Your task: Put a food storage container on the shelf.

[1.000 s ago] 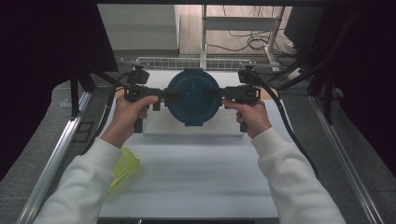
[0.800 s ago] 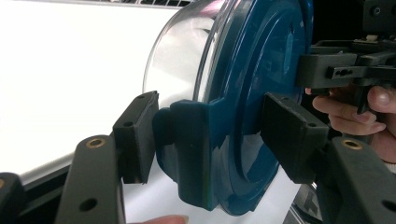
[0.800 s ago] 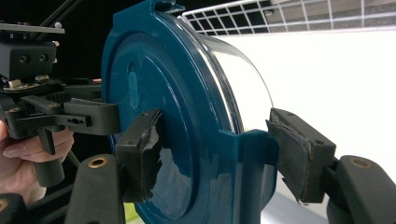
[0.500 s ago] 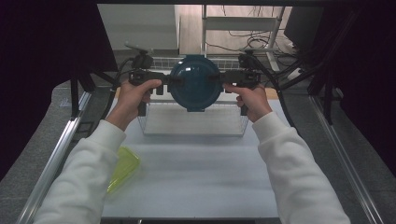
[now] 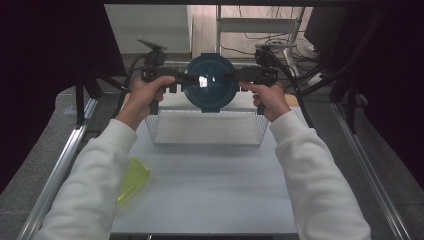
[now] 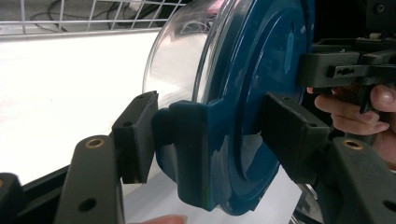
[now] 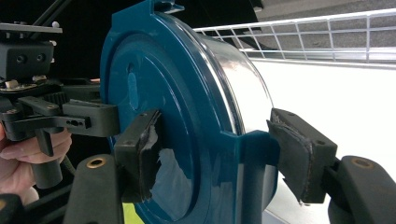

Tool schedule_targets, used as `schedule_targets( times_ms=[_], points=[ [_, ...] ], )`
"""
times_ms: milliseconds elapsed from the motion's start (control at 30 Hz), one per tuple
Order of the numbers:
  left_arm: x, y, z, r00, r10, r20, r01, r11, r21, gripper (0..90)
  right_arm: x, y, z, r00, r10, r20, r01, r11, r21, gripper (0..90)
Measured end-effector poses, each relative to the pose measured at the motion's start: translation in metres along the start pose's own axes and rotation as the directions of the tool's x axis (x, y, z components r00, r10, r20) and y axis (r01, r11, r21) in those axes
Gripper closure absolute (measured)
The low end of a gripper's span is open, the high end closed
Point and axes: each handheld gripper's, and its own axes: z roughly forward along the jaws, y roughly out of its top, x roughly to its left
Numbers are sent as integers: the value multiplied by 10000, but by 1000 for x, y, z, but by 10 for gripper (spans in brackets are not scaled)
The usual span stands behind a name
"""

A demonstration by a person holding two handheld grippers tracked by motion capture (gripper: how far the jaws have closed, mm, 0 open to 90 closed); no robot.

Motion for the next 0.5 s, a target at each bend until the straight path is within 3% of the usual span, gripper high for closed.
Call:
schedule_targets(
  times_ms=[500],
  points=[
    [15,3,15,9984,-562,111,561,9984,100,382,-18,4,11,9986,531,12,-532,9982,293,354]
  ],
)
